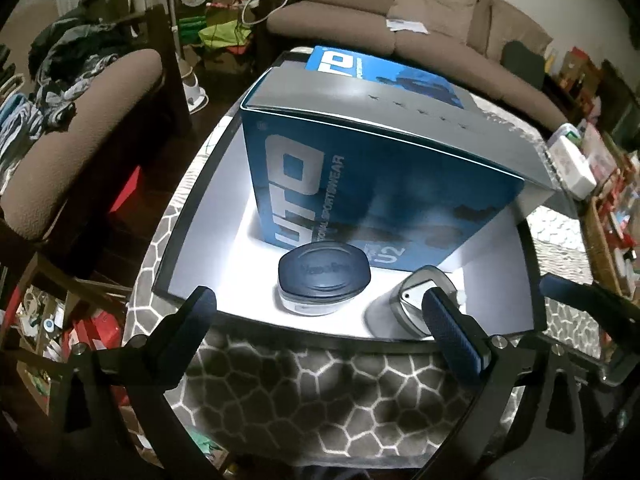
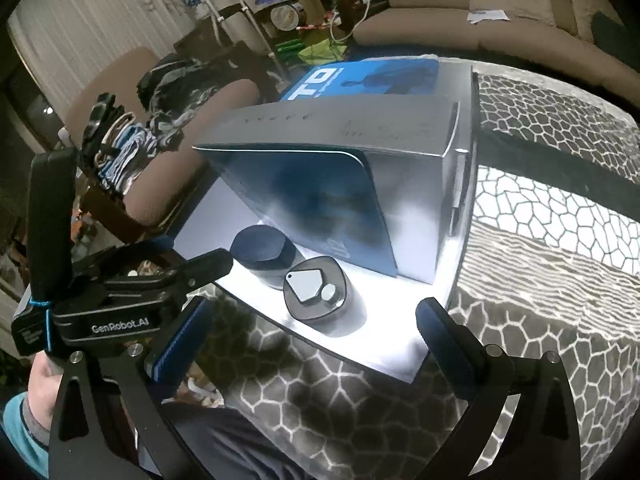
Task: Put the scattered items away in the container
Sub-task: 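Withdraw both tools from the white box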
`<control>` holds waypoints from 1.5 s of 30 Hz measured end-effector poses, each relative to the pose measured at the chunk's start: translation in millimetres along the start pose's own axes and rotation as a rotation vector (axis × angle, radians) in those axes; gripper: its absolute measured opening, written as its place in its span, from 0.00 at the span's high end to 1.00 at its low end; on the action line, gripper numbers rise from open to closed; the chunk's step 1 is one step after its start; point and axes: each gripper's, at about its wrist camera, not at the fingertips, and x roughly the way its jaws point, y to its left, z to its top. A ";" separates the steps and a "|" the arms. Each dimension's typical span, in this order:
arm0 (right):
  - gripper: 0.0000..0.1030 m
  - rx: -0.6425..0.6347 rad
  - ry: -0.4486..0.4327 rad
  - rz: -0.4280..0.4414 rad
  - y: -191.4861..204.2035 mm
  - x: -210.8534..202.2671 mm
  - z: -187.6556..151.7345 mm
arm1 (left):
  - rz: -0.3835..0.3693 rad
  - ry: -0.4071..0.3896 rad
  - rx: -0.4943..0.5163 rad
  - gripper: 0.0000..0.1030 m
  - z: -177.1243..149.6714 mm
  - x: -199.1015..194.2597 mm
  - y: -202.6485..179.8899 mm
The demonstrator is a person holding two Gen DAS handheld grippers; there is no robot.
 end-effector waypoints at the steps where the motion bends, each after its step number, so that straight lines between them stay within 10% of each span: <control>1: 0.00 0.003 -0.004 0.001 -0.8 -2.4 -0.4 | -0.002 -0.005 0.001 0.00 -1.8 -2.1 -1.1; 21: 0.00 0.087 -0.067 -0.075 -66.4 -60.4 -21.8 | -0.009 -0.069 -0.003 0.00 -18.0 -33.8 -60.8; 45: 0.00 0.312 -0.142 -0.390 -270.3 -127.7 -68.4 | -0.052 -0.082 0.241 0.00 -23.0 39.1 -297.8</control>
